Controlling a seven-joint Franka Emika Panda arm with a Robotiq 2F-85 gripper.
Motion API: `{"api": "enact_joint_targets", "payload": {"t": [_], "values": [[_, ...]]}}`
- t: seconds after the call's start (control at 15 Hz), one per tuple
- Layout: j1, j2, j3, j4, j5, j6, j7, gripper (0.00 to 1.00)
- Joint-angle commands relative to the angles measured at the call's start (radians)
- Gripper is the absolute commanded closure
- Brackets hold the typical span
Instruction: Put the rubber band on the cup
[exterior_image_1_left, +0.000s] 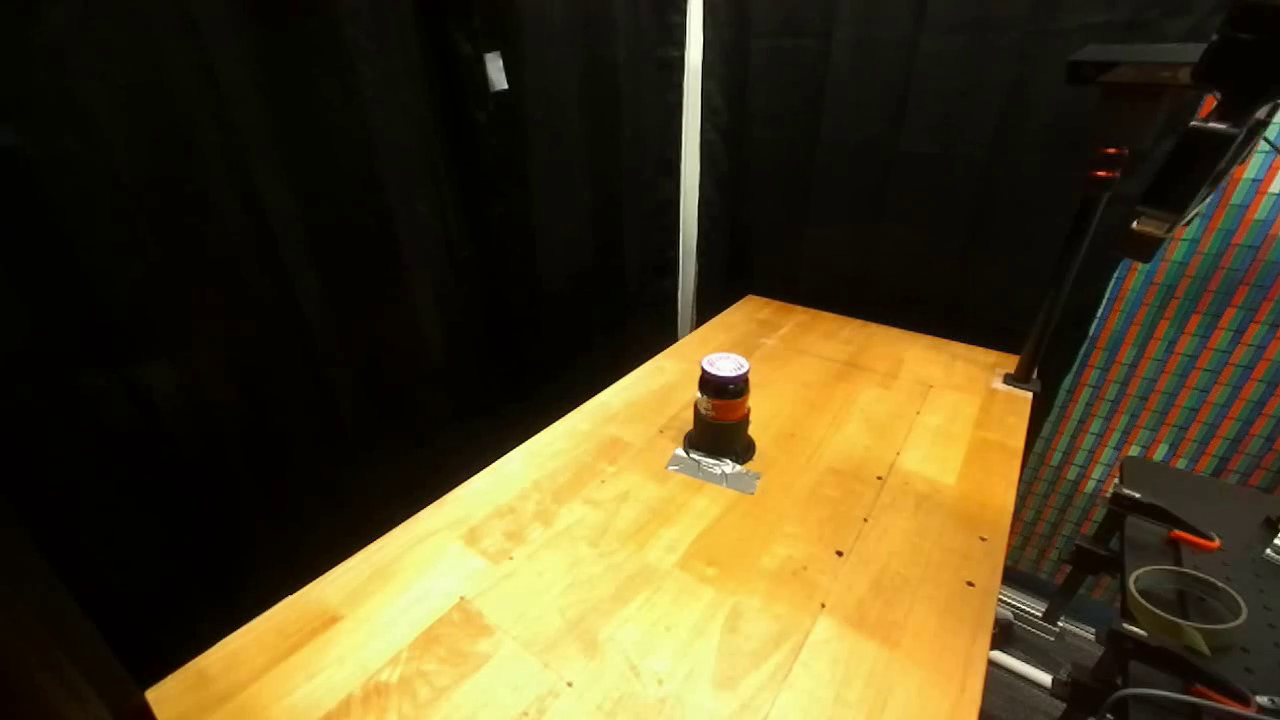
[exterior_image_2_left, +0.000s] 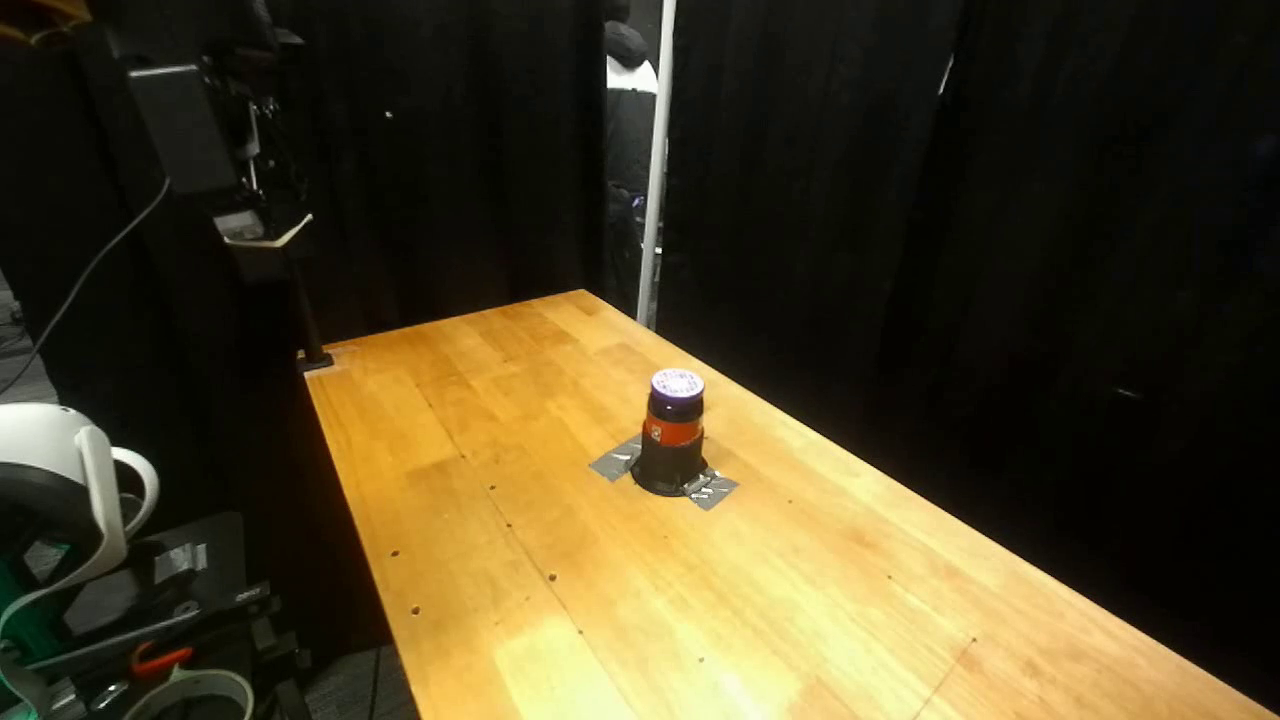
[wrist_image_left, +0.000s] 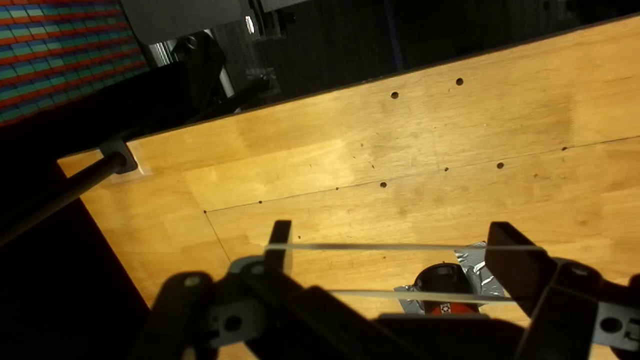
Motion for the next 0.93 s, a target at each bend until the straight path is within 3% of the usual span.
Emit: {"api": "enact_joint_targets", "payload": {"t": [0.0, 0.33, 0.6, 0.87], "values": [[0.016, 0.109, -0.070, 0.013, -0.022, 0.139, -0.133, 0.00], [0.024, 0.399, -0.163, 0.100, 0.037, 0.367, -0.424, 0.00], [0.097, 0.649, -0.235, 0.257, 0.092, 0.361, -0.579, 0.00], [0.115, 0.903, -0.216, 0.475, 0.129, 0.352, -0.639, 0.00]]}}
